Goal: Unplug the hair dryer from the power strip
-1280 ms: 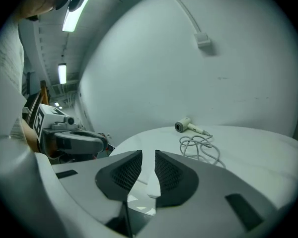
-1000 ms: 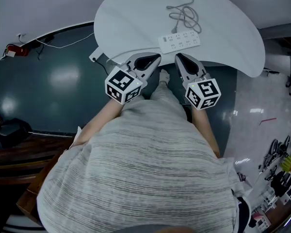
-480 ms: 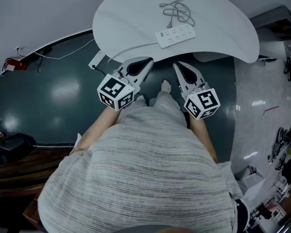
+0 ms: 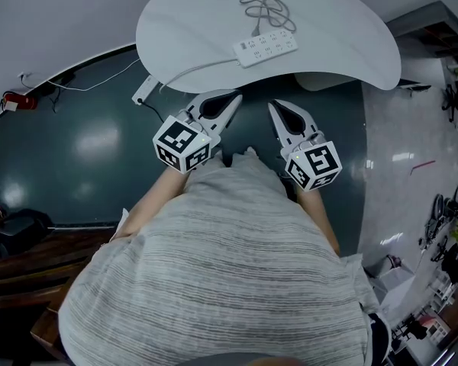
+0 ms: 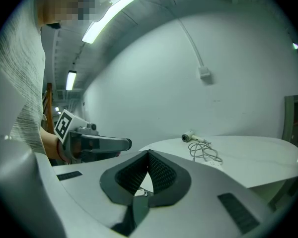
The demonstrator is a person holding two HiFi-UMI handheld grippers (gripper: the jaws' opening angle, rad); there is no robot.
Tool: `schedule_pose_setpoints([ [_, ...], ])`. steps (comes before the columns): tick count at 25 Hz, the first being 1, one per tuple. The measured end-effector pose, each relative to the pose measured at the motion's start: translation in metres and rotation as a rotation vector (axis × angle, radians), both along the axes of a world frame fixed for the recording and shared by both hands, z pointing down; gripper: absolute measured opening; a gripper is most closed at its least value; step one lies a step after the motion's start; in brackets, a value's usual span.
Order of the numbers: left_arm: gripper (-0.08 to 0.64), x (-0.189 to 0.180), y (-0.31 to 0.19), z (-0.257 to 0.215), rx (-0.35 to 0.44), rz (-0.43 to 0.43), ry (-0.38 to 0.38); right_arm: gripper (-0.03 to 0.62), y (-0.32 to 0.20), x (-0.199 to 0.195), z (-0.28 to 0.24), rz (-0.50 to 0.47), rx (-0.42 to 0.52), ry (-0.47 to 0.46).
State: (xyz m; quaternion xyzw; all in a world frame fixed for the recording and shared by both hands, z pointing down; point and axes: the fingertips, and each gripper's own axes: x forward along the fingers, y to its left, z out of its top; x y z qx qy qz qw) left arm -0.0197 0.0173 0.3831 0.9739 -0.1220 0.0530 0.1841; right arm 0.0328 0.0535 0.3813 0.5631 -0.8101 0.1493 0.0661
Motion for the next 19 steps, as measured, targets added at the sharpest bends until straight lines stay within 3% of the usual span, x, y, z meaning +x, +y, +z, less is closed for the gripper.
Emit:
schedule_pose_setpoints([
  [19,0.006,-0.004,0.017,0.0,0.001,-0.006,-0.001,0.025,0.015,-0.009,0.002,-0.033,-0.011,0.016],
])
